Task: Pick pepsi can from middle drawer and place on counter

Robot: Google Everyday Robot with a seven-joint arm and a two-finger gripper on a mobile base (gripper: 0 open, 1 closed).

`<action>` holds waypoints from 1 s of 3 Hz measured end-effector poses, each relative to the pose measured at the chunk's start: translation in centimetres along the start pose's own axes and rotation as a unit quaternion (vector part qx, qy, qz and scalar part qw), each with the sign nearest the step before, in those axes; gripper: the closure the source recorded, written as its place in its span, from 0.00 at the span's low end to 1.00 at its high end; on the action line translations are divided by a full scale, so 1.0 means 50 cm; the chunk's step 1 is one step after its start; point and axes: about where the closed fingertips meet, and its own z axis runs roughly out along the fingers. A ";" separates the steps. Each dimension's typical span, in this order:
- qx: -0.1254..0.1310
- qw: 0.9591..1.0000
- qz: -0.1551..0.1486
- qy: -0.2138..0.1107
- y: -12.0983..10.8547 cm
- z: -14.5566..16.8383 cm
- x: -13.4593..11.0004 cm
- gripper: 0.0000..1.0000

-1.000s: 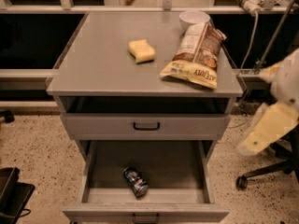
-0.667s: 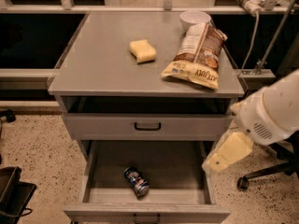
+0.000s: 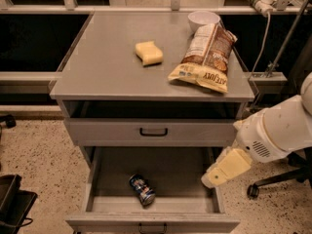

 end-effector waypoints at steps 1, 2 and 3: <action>-0.050 0.997 0.028 -0.044 0.012 0.129 -0.018 0.00; -0.080 0.990 0.037 -0.109 -0.002 0.275 -0.066 0.00; -0.063 0.989 0.051 -0.127 -0.035 0.312 -0.069 0.00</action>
Offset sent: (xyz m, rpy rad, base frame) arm 0.1287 0.1231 -0.1594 0.4643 -0.1101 -0.0232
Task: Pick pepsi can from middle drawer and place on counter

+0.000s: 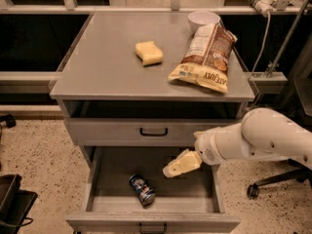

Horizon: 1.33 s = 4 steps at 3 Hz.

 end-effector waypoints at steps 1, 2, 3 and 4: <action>0.005 1.000 0.011 0.009 0.016 0.007 0.006 0.00; -0.012 0.999 0.053 0.006 0.036 0.108 0.036 0.00; -0.009 0.997 0.073 -0.015 0.019 0.235 0.055 0.00; 0.013 0.996 0.079 -0.031 -0.009 0.245 0.050 0.00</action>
Offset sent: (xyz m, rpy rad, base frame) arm 0.0283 0.0660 -0.1282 0.1350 0.1201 -0.2059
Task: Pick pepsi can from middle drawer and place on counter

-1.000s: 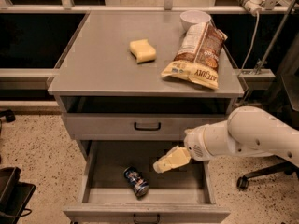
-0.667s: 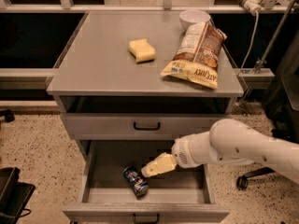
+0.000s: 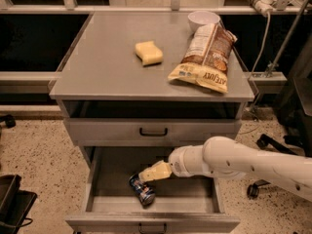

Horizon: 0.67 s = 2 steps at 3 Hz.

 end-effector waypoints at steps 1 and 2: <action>0.001 1.000 0.004 0.006 0.003 0.007 0.010 0.00; -0.004 1.000 0.017 0.001 -0.006 0.088 0.024 0.00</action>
Offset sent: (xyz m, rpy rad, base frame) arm 0.0294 0.0504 -0.1068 0.0638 0.0757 -0.0515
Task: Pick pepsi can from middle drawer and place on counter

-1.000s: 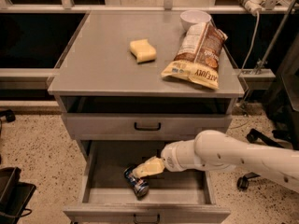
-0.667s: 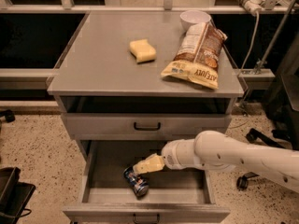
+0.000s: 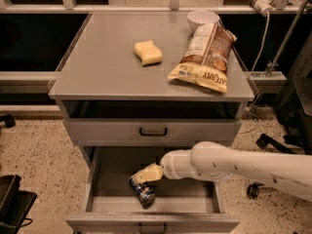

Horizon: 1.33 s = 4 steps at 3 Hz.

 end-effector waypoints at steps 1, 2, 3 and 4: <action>-0.007 1.000 0.013 -0.026 -0.019 0.171 0.039 0.00; -0.009 0.999 0.018 -0.025 -0.020 0.178 0.049 0.00; -0.001 1.000 0.010 -0.022 -0.015 0.189 0.059 0.00; 0.011 1.000 0.022 -0.021 0.008 0.230 0.097 0.00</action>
Offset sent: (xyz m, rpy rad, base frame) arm 0.0358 0.0614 -0.1116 0.0807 -0.0280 -0.0401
